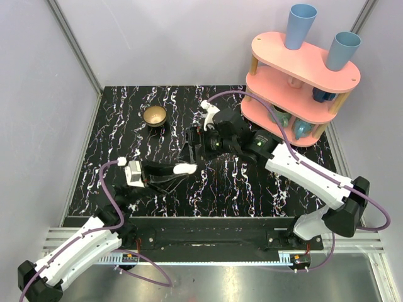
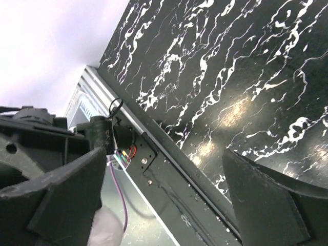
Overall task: Insert the wireless bluetooth earbuds into the charging case
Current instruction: Close the charging case with the earbuds, then place the charging case with the earbuds at the center of the board.
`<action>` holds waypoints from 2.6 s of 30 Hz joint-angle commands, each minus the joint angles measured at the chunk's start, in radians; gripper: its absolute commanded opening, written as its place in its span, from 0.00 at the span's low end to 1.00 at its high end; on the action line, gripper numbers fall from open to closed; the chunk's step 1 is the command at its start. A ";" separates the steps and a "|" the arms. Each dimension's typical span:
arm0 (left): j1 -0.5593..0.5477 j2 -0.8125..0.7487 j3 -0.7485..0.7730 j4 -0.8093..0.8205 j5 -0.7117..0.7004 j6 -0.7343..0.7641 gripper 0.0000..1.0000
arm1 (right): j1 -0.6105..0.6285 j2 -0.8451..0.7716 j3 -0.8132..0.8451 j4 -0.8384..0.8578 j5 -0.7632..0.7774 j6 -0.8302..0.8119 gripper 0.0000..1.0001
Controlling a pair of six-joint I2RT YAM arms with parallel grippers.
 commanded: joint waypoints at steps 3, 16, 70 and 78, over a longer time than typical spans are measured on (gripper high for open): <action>0.000 -0.041 0.035 -0.039 -0.143 -0.053 0.00 | 0.063 -0.091 -0.063 0.010 0.047 0.013 1.00; 0.002 -0.005 0.139 -0.399 -0.339 -0.143 0.00 | 0.066 -0.261 -0.174 0.045 0.433 0.085 1.00; 0.005 1.392 0.170 0.530 -0.321 -1.035 0.09 | 0.066 -0.588 -0.392 -0.140 0.730 0.176 1.00; -0.002 1.427 0.175 0.512 -0.309 -1.035 0.20 | 0.066 -0.593 -0.396 -0.137 0.731 0.151 1.00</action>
